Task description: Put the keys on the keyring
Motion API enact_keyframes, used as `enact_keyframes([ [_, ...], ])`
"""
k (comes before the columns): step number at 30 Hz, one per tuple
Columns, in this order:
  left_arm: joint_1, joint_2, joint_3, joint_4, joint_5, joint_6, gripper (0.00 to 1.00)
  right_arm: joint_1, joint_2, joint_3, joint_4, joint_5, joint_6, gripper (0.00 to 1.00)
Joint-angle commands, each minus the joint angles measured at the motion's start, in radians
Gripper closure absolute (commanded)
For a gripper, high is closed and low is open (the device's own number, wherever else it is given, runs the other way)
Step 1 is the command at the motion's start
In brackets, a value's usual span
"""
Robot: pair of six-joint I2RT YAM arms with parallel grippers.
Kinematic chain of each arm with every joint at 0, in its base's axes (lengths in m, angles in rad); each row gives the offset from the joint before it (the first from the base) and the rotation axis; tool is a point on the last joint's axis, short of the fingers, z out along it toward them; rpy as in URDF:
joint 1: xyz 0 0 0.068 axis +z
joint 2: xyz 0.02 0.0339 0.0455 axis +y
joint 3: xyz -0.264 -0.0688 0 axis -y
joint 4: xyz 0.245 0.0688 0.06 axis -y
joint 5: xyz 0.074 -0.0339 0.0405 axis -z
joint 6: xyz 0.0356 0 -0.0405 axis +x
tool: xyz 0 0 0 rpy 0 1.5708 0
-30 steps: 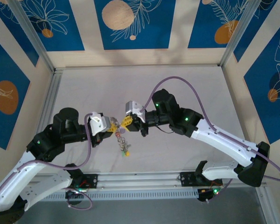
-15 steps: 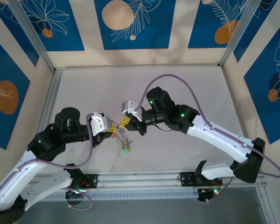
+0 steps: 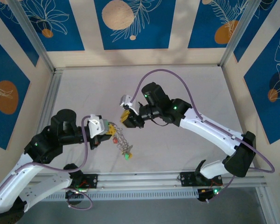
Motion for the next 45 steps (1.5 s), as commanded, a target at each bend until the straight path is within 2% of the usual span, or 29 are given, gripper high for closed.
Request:
enact_keyframes([
  [1,-0.008,-0.011,0.012,0.069,0.032,0.01,1.0,0.0,-0.04,0.001,-0.004,0.008,0.009,0.76],
  [6,-0.008,-0.009,0.016,0.063,0.05,0.007,1.0,0.005,-0.234,-0.18,0.175,0.038,-0.017,0.67],
  [10,-0.008,-0.007,0.021,0.073,0.1,-0.013,1.0,0.027,-0.373,-0.294,0.329,-0.002,-0.053,0.54],
  [13,-0.009,-0.005,0.022,0.093,0.155,-0.042,1.0,0.054,-0.379,-0.306,0.358,-0.047,-0.079,0.47],
  [18,-0.008,-0.005,0.014,0.116,0.204,-0.07,1.0,0.103,-0.342,-0.293,0.377,-0.079,-0.103,0.45],
  [22,-0.008,-0.009,0.012,0.123,0.218,-0.074,1.0,0.121,-0.319,-0.286,0.396,-0.055,-0.098,0.54],
  [26,-0.008,-0.013,0.005,0.138,0.216,-0.076,1.0,0.127,-0.303,-0.281,0.406,-0.088,-0.094,0.65],
  [34,-0.008,-0.029,-0.021,0.185,0.202,-0.088,1.0,0.134,-0.268,-0.258,0.371,-0.107,-0.098,0.77],
  [39,-0.008,-0.029,-0.024,0.185,0.204,-0.091,1.0,0.135,-0.264,-0.254,0.367,-0.108,-0.109,0.98],
  [42,-0.008,-0.021,-0.021,0.171,0.195,-0.087,1.0,0.134,-0.271,-0.258,0.372,-0.098,-0.12,1.0],
  [45,-0.008,-0.014,-0.005,0.131,0.143,-0.07,1.0,0.136,-0.283,-0.254,0.349,-0.036,-0.144,1.0],
])
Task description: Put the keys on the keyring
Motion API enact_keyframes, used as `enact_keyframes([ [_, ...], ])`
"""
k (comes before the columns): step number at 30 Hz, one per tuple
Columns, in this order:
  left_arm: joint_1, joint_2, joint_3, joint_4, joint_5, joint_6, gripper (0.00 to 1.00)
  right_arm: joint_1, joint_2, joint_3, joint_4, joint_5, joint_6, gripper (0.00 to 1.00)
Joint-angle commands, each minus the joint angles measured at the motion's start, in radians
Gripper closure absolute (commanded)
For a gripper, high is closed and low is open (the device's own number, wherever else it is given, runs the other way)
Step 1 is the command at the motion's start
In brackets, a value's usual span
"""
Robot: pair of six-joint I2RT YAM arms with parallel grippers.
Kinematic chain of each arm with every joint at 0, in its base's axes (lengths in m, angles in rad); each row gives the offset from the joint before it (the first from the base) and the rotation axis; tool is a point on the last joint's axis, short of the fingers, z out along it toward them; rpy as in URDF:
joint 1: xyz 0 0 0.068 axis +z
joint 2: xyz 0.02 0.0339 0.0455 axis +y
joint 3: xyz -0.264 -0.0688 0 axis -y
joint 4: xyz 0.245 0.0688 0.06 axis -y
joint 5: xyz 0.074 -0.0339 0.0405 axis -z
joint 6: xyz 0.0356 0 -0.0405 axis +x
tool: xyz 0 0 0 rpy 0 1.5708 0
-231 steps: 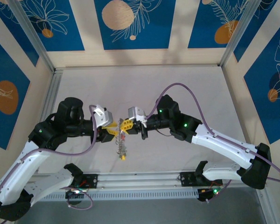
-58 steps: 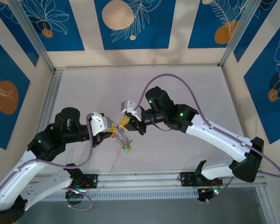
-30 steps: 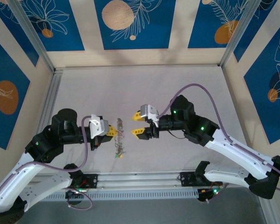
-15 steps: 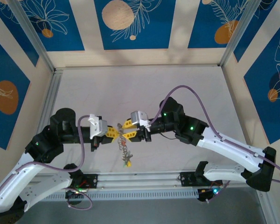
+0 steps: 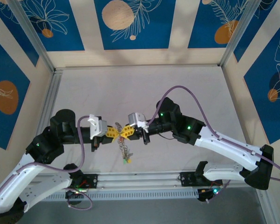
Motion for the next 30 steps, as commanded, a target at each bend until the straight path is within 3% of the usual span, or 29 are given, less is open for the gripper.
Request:
enact_keyframes([
  [1,-0.008,0.001,0.042,-0.002,-0.042,0.022,0.98,0.006,-0.015,0.038,-0.04,0.08,-0.045,1.0],
  [4,-0.008,0.022,0.097,-0.097,-0.109,0.062,0.7,0.014,-0.002,0.081,-0.126,0.2,-0.081,1.0],
  [7,-0.008,0.054,0.148,-0.181,-0.149,0.102,0.62,0.027,0.024,0.126,-0.197,0.283,-0.112,1.0],
  [15,-0.019,0.099,0.188,-0.225,-0.177,0.137,0.6,0.084,0.082,0.21,-0.278,0.374,-0.174,1.0],
  [26,-0.03,0.162,0.187,-0.246,-0.197,0.179,0.64,0.101,0.105,0.256,-0.297,0.335,-0.197,1.0],
  [30,-0.031,0.167,0.177,-0.237,-0.196,0.18,0.76,0.104,0.114,0.256,-0.297,0.328,-0.2,1.0],
])
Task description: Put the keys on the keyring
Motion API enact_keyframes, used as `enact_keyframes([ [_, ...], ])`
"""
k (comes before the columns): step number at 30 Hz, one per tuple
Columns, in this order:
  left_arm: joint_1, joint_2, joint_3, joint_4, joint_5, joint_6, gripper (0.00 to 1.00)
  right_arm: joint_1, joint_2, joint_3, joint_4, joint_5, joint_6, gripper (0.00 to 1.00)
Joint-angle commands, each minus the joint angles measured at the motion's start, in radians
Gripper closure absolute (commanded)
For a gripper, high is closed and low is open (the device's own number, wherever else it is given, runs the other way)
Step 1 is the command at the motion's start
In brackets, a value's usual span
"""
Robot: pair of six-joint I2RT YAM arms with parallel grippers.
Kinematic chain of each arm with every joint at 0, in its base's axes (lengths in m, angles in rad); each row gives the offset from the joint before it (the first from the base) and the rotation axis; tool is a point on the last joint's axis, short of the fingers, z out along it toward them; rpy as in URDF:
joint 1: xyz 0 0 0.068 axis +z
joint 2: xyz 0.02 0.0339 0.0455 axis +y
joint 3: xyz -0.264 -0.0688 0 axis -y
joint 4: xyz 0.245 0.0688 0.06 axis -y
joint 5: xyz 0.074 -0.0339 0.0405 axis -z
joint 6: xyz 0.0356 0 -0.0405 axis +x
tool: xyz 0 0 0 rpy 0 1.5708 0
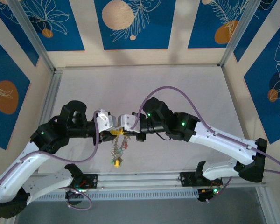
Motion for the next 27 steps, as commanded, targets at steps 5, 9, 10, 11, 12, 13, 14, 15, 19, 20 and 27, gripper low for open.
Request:
enact_keyframes([
  [5,-0.01,-0.001,0.007,-0.007,-0.017,0.023,1.0,0.011,-0.007,0.04,0.046,-0.028,-0.017,1.0],
  [9,-0.01,0.0,0.004,-0.011,-0.02,0.023,1.0,0.01,-0.019,0.03,0.053,-0.039,-0.017,1.0],
  [10,-0.01,0.001,0.004,-0.012,-0.023,0.024,1.0,0.01,-0.022,0.028,0.058,-0.041,-0.015,1.0],
  [11,-0.012,0.001,0.002,-0.012,-0.027,0.024,0.98,0.009,-0.025,0.025,0.06,-0.043,-0.015,1.0],
  [12,-0.012,0.002,0.002,-0.012,-0.032,0.023,0.95,0.008,-0.028,0.023,0.063,-0.044,-0.015,1.0],
  [13,-0.011,0.004,0.001,-0.016,-0.035,0.026,0.95,0.009,-0.03,0.022,0.064,-0.044,-0.015,1.0],
  [14,-0.012,0.008,0.002,-0.021,-0.036,0.028,0.99,0.008,-0.032,0.021,0.066,-0.044,-0.015,1.0],
  [15,-0.012,0.011,0.002,-0.025,-0.036,0.03,1.0,0.007,-0.034,0.019,0.067,-0.041,-0.015,1.0],
  [19,-0.014,0.015,0.001,-0.032,-0.037,0.033,1.0,0.007,-0.044,0.011,0.077,-0.043,-0.012,1.0],
  [20,-0.015,0.01,0.0,-0.028,-0.034,0.031,1.0,0.005,-0.045,0.01,0.081,-0.043,-0.011,1.0],
  [27,-0.014,-0.054,-0.017,0.054,-0.007,0.0,1.0,0.001,-0.045,-0.001,0.083,-0.058,0.007,0.85],
])
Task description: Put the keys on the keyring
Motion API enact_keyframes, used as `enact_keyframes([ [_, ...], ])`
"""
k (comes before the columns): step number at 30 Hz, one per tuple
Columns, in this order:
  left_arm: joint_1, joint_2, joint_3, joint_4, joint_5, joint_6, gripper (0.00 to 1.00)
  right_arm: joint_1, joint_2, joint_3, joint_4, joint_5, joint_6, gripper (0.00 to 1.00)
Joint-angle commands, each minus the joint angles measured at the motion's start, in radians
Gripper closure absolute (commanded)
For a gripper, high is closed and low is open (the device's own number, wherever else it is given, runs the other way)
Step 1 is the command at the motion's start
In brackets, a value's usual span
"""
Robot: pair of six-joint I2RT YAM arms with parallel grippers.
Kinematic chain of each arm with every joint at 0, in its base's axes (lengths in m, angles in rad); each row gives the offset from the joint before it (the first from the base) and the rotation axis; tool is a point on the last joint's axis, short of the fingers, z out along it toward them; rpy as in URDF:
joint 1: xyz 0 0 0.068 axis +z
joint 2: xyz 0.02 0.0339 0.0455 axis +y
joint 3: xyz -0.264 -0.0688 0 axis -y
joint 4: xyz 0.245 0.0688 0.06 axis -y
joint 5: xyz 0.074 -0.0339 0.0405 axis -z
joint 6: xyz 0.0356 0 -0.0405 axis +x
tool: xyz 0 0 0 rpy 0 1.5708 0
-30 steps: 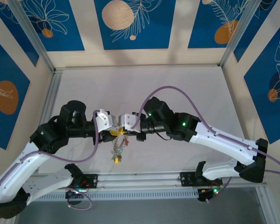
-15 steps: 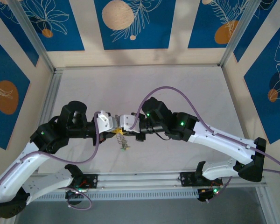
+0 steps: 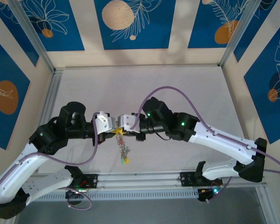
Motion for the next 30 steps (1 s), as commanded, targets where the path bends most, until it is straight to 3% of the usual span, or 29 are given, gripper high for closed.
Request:
enact_keyframes([
  [1,-0.006,-0.037,-0.013,0.057,-0.001,-0.027,1.0,-0.001,-0.042,-0.002,0.066,-0.061,0.016,0.8],
  [4,-0.007,-0.044,-0.022,0.084,0.013,-0.041,1.0,-0.005,-0.043,-0.012,0.06,-0.076,0.034,0.73],
  [12,-0.007,-0.052,-0.024,0.122,0.033,-0.052,1.0,-0.03,-0.045,-0.03,0.049,-0.115,0.07,0.72],
  [17,-0.007,-0.049,-0.018,0.126,0.038,-0.053,1.0,-0.056,-0.045,-0.041,0.049,-0.137,0.094,0.83],
  [25,-0.006,-0.049,-0.011,0.124,0.041,-0.05,1.0,-0.072,-0.042,-0.061,0.041,-0.163,0.121,0.84],
  [30,-0.007,-0.053,-0.011,0.123,0.037,-0.05,1.0,-0.079,-0.045,-0.068,0.046,-0.169,0.13,0.9],
])
